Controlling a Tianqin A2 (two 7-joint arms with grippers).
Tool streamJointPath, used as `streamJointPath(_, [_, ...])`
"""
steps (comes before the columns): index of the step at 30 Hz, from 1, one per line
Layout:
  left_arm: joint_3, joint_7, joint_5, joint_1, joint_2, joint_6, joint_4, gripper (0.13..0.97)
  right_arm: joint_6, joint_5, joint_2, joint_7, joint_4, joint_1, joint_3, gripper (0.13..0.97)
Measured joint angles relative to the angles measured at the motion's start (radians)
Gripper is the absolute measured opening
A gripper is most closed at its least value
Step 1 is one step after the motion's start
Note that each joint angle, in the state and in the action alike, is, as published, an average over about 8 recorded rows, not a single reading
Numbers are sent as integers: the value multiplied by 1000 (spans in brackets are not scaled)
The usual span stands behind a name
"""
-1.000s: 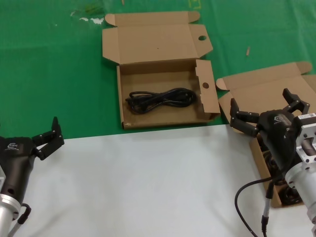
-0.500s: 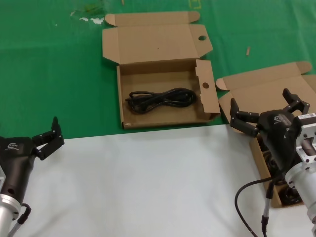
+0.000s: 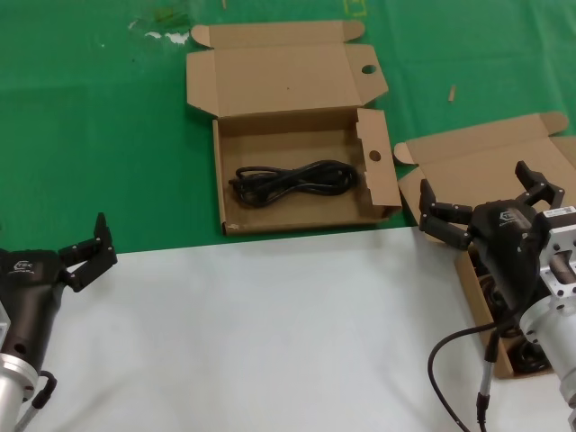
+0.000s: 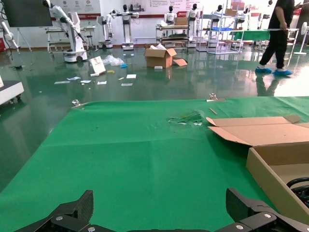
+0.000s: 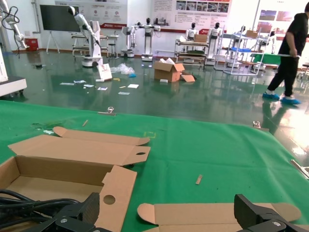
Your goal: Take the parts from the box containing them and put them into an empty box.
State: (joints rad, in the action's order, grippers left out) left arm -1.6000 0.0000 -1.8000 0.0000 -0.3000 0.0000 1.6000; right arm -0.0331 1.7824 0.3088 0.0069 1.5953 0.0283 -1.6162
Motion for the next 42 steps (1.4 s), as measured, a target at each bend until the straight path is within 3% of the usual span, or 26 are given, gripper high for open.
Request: streamJointPath(42, [0,0,0,0,0,0,0,966,0,0,0,0,0,0,0,966])
